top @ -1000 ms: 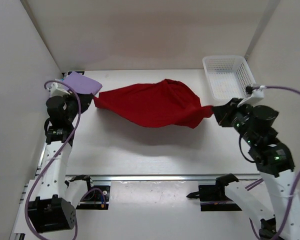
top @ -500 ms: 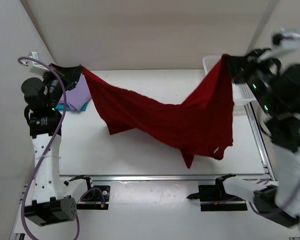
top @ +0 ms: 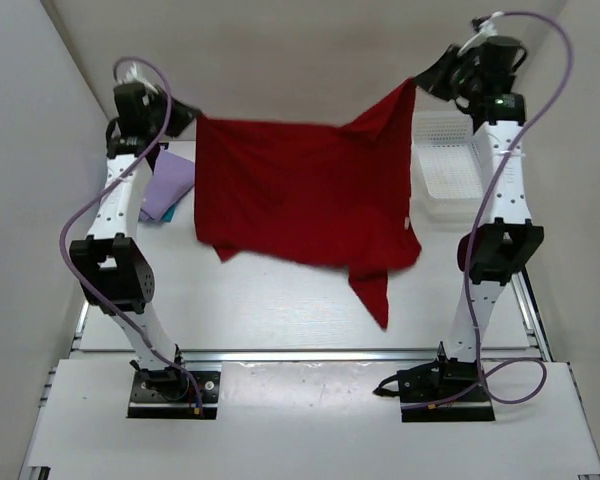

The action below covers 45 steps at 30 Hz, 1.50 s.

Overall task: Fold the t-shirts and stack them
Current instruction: Flatten out the tshirt

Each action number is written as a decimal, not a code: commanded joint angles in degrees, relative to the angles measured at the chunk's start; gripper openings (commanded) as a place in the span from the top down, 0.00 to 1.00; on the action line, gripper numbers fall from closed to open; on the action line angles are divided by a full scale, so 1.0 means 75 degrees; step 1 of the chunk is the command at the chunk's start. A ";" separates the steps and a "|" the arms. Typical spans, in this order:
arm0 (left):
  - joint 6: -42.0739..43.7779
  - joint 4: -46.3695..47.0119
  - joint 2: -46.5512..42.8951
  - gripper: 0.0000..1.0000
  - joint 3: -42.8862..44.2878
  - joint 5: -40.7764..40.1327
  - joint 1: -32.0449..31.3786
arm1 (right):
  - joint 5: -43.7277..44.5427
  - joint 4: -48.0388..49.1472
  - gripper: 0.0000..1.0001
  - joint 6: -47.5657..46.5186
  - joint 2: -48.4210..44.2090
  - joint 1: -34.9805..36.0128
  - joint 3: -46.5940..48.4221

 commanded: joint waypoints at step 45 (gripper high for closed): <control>0.1421 -0.0802 -0.8844 1.00 -0.9811 -0.0953 0.0892 | 0.1721 -0.2911 1.00 0.0140 -1.1341 0.1571 -1.2866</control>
